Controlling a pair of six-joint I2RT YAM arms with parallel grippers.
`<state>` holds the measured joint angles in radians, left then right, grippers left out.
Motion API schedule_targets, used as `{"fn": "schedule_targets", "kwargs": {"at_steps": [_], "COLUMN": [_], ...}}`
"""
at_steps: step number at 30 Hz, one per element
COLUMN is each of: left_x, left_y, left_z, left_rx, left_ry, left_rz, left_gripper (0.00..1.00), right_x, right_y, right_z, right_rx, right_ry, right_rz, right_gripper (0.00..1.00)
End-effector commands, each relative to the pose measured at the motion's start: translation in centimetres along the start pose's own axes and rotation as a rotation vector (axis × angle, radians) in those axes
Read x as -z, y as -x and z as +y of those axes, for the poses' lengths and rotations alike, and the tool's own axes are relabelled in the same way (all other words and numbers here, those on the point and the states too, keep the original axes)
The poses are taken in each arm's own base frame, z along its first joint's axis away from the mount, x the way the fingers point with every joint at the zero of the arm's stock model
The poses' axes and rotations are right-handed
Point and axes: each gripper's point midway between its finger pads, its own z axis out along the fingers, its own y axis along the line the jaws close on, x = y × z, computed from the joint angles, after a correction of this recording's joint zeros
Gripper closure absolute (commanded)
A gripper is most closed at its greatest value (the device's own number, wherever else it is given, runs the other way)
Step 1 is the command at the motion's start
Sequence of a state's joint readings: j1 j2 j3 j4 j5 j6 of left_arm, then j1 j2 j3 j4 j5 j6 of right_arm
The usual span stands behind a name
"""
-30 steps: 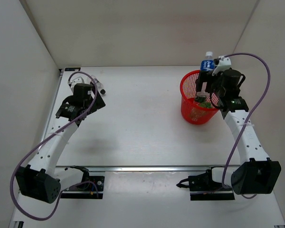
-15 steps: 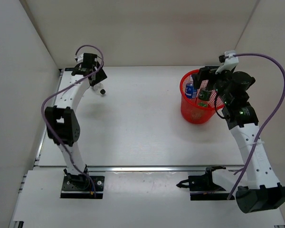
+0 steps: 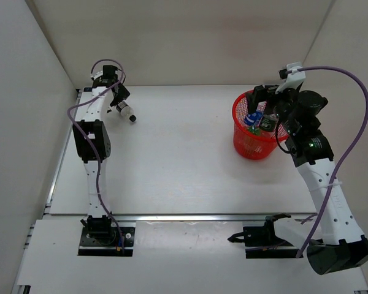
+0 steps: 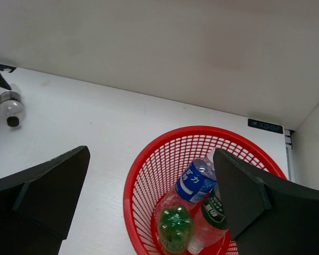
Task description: Put the plastic bottles in the bin
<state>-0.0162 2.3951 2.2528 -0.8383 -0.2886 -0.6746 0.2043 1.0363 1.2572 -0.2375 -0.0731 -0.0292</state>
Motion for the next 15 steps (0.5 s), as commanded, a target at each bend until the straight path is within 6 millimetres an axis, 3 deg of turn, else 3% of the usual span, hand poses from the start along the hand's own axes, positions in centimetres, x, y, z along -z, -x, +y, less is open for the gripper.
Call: {"fn": "schedule_targets", "kwargs": {"at_steps": [1,2,3,6,9,13,14,15], "left_x": [0.2,-1.0,-0.9,-2.6,-4.1,-3.9,-3.0,-2.1], "left_y": [1.8,0.9,1.4,-0.1,-1.3,-2.4,-2.3,-2.4], "left_z": [-1.0,-0.9,-1.2,-2.4,-2.3,-2.5,-3.0,-3.5], "left_rx": [0.054,0.044,0.038,0.028,0.03,0.005,-0.009,-0.04], "left_ry": [-0.042,-0.029,-0.035,-0.061,-0.054,-0.049,-0.059,-0.066], "left_rz": [-0.011,0.006,-0.004,0.029,0.058,0.085,0.081,0.08], "left_gripper": [0.02,0.01,0.01,0.01,0.07,0.36,0.44,0.49], "right_x": [0.1,0.0,-0.2,-0.7,-0.9,-1.0,-1.2,-1.1], "right_y": [3.7,3.6,3.3,3.1,2.6,1.6,0.5,0.8], "right_z": [-1.1,-1.4,-1.6,-2.1,-2.5,-2.5,-2.1,-1.6], "right_rx": [0.008,0.007,0.012,0.022,0.022,0.013,0.003,-0.009], "right_ry": [-0.01,-0.016,-0.018,-0.039,-0.049,-0.047,-0.032,-0.012], "right_rz": [-0.103,-0.1,-0.088,-0.079,-0.061,-0.029,0.001,-0.012], "right_gripper": [0.01,0.01,0.01,0.01,0.01,0.0,0.01,0.01]}}
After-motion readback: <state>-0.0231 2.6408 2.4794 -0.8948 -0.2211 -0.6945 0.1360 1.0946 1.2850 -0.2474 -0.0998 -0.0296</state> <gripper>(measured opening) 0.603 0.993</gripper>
